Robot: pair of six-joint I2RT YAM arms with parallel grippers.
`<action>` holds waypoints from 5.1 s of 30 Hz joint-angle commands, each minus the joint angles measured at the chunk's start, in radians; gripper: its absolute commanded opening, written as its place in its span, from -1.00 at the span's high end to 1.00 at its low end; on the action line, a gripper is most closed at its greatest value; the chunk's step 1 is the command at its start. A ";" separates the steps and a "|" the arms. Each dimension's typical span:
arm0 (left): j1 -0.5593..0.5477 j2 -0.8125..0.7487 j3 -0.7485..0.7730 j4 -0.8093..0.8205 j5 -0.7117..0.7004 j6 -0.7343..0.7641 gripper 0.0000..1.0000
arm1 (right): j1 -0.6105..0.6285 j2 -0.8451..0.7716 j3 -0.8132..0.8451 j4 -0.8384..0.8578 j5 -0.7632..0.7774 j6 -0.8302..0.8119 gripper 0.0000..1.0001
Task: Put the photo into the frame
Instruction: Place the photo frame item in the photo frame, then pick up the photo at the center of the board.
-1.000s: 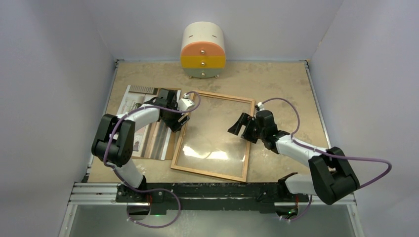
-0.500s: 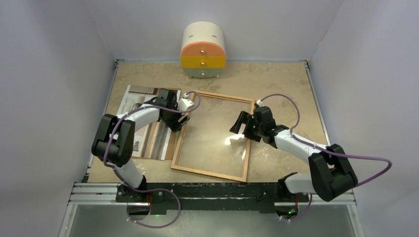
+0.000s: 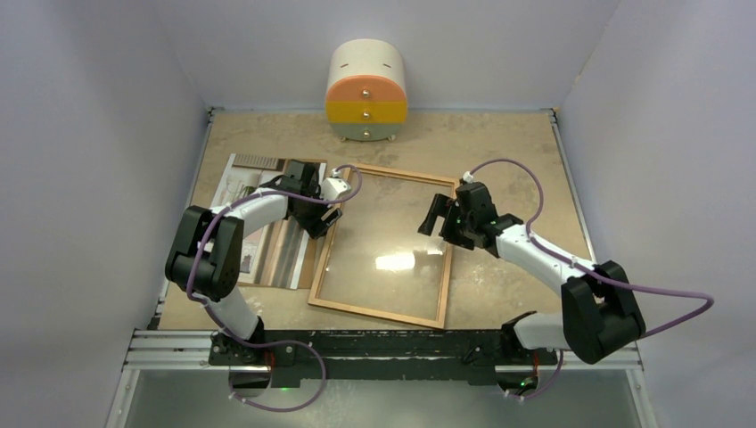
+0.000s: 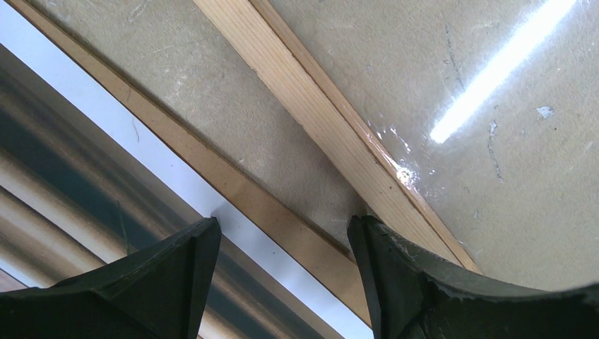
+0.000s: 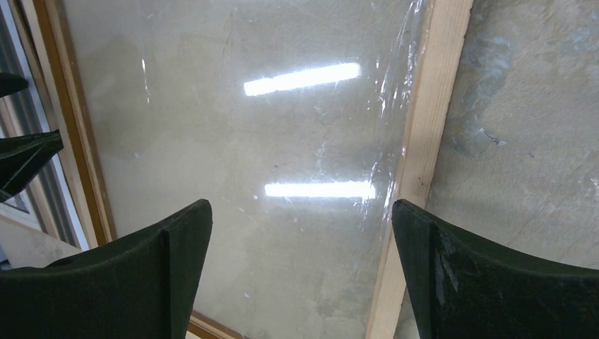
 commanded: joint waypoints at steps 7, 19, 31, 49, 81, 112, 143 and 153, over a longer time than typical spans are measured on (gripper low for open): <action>-0.008 -0.003 0.001 -0.023 0.010 0.018 -0.46 | 0.003 0.037 0.032 -0.005 0.050 -0.021 -0.93; -0.012 -0.011 -0.025 0.001 0.028 -0.005 -0.46 | -0.117 -0.028 0.007 -0.048 0.017 0.000 -0.98; -0.101 0.070 0.032 0.035 0.009 -0.058 -0.45 | -0.198 0.114 -0.008 0.116 -0.144 0.047 -0.98; -0.082 0.108 0.244 -0.041 -0.019 -0.067 -0.51 | -0.247 0.007 0.107 -0.028 0.082 0.046 -0.98; 0.587 0.220 0.334 0.307 -0.719 0.056 -0.28 | 0.392 1.008 1.238 -0.142 0.213 0.108 -0.76; 0.586 0.357 0.353 0.159 -0.429 -0.009 -0.32 | 0.298 1.167 1.130 0.203 0.051 0.381 -0.68; 0.576 0.312 0.232 0.217 -0.351 0.093 -0.32 | 0.334 1.114 1.144 0.312 0.094 0.305 -0.51; 0.571 0.326 0.235 0.214 -0.362 0.104 -0.32 | 0.376 1.118 1.246 0.240 0.170 0.127 -0.52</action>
